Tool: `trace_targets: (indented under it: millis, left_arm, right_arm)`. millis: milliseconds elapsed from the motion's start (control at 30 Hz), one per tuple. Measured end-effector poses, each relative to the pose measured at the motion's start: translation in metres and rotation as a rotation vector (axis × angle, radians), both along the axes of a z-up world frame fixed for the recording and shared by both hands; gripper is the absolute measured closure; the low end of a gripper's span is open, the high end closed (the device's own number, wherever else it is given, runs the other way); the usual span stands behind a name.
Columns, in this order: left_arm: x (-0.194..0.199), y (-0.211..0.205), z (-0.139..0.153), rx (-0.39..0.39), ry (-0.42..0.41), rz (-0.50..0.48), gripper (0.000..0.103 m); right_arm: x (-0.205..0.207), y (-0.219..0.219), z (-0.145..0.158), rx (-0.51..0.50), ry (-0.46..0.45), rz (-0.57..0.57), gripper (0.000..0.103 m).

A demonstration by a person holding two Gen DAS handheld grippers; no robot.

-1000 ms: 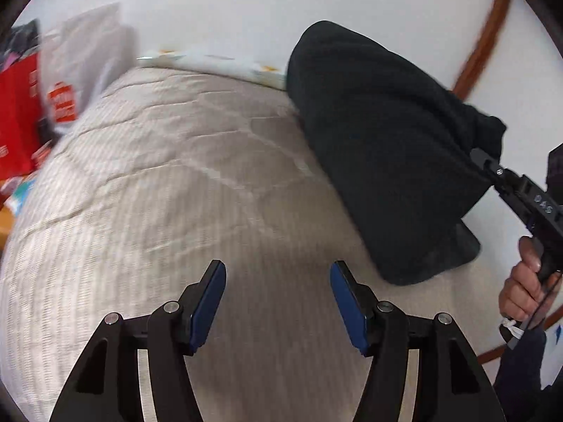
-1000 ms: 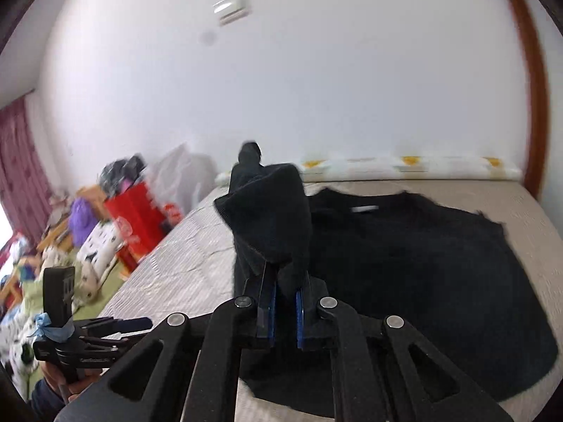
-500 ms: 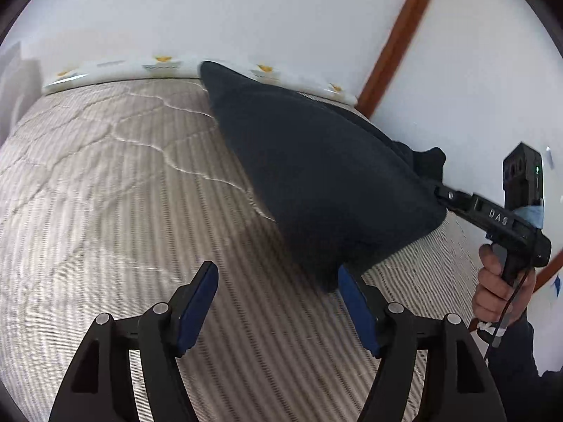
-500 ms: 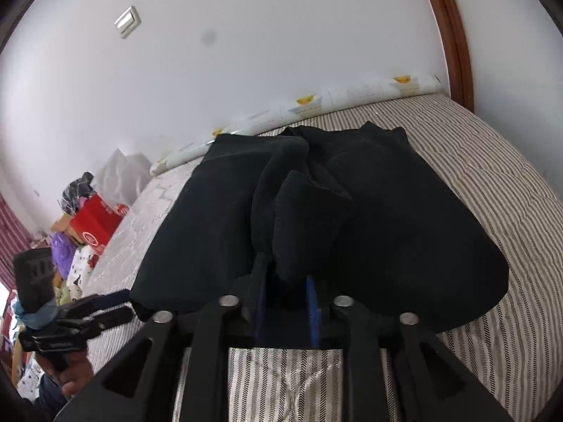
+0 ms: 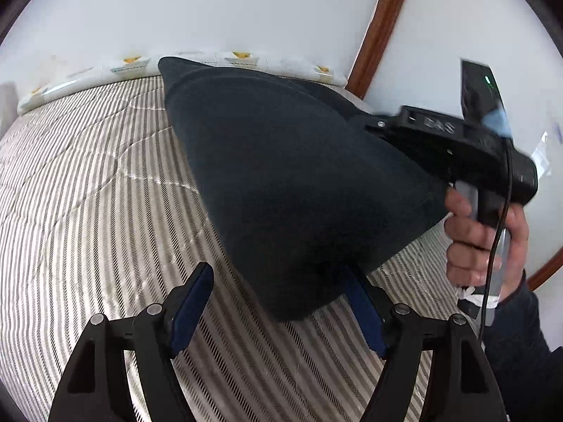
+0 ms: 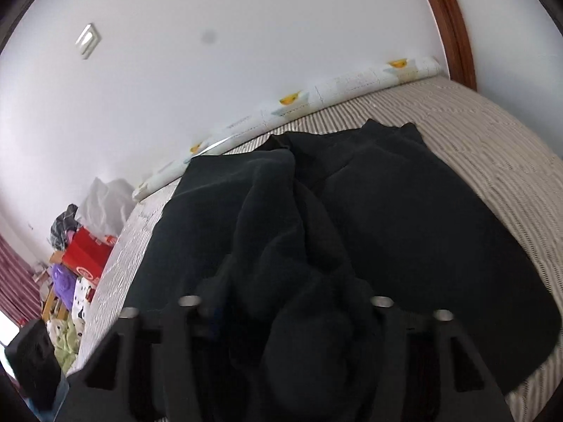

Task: Fold small clothes
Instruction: 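Lift the bundle edge with the right tool and fold it over, then lay the held end onto the bundle and open the right tool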

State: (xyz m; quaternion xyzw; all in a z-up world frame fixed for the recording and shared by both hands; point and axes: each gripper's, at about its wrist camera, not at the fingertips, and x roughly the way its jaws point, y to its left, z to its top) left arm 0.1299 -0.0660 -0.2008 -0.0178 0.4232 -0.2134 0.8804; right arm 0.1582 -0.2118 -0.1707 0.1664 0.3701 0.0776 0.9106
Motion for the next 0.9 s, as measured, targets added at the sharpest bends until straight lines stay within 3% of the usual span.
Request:
trace_targets:
  millis: [33, 233, 367, 533, 700, 800, 900]
  left_arm:
    - [0.002, -0.004, -0.001, 0.019, -0.002, 0.006, 0.029]
    - [0.015, -0.019, -0.005, 0.078, -0.016, -0.005, 0.029]
    - [0.016, -0.027, 0.001, 0.064, -0.034, -0.033, 0.029]
    - [0.016, -0.044, 0.006, 0.034, -0.053, -0.058, 0.029]
    - [0.022, -0.044, 0.007, 0.039, -0.050, -0.029, 0.031]
    - [0.028, -0.046, 0.007, 0.020, -0.044, -0.016, 0.033]
    - [0.031, -0.049, 0.007, 0.028, -0.050, -0.010, 0.038]
  right_arm:
    - [0.005, 0.000, -0.001, 0.010, 0.005, -0.001, 0.081]
    - [-0.006, -0.017, 0.035, -0.044, -0.155, -0.021, 0.086]
    - [-0.032, -0.049, 0.056, -0.155, -0.236, -0.134, 0.086]
    - [-0.053, -0.092, 0.043, -0.168, -0.197, -0.210, 0.087]
    - [-0.056, -0.100, 0.019, -0.171, -0.120, -0.214, 0.085]
    - [-0.059, -0.097, 0.020, -0.192, -0.102, -0.211, 0.079]
    - [-0.065, -0.097, 0.023, -0.230, -0.084, -0.228, 0.064]
